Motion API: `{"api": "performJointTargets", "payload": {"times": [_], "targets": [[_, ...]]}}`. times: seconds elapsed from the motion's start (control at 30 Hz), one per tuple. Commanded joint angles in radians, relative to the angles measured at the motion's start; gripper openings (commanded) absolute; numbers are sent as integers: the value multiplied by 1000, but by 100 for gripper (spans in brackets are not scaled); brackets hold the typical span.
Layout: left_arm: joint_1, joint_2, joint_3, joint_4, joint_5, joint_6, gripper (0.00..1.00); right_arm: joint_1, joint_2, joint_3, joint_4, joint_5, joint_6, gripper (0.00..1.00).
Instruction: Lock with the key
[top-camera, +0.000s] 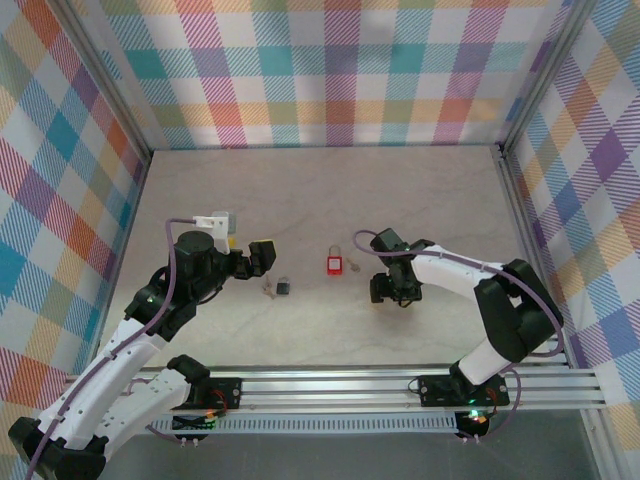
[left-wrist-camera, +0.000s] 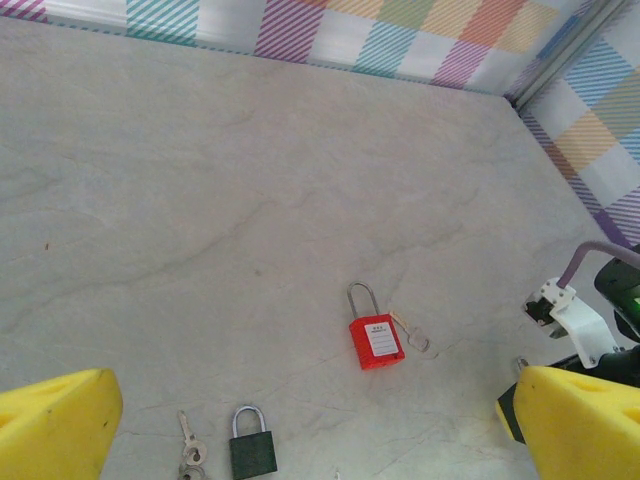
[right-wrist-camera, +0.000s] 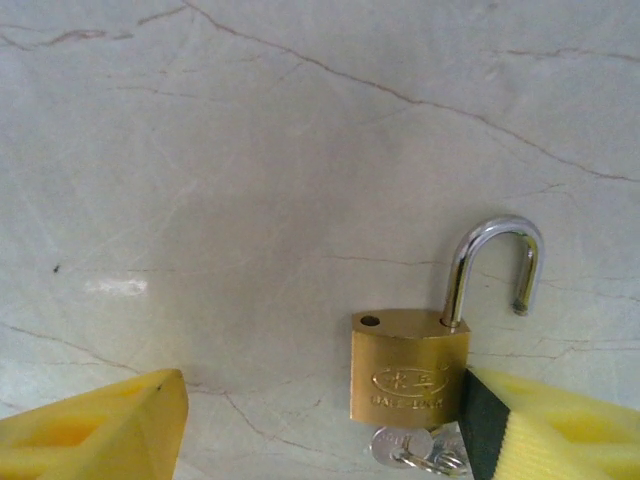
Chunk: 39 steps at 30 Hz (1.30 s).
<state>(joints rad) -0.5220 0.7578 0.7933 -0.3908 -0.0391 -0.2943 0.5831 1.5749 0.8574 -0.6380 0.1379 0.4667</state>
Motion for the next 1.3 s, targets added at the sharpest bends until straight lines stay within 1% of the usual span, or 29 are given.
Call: {"api": "performJointTargets", "payload": {"times": [0.0,0.27,0.37,0.53,0.67,0.8,0.93,1.27], "targets": [[0,-9,-7,-1,-10,8,100,5,26,26,-50,34,17,70],[1,-11,-8,-2,-11,8,100,3,74,52,-81,77,33,64],[0,-11,-8,-2,-10,9,100,3,81,58,-88,73,29,60],[0,-11,-7,-2,-10,8,100,3,92,64,-93,65,24,56],[0,-11,-9,-2,-10,9,100,1,110,72,-100,71,27,50],[0,-12,-8,-3,-10,11,100,-2,119,74,-98,71,27,48],[0,-12,-8,-4,-10,11,100,-1,134,80,-97,65,23,42],[1,-13,-10,-2,-11,11,100,-2,158,88,-86,39,5,38]]}}
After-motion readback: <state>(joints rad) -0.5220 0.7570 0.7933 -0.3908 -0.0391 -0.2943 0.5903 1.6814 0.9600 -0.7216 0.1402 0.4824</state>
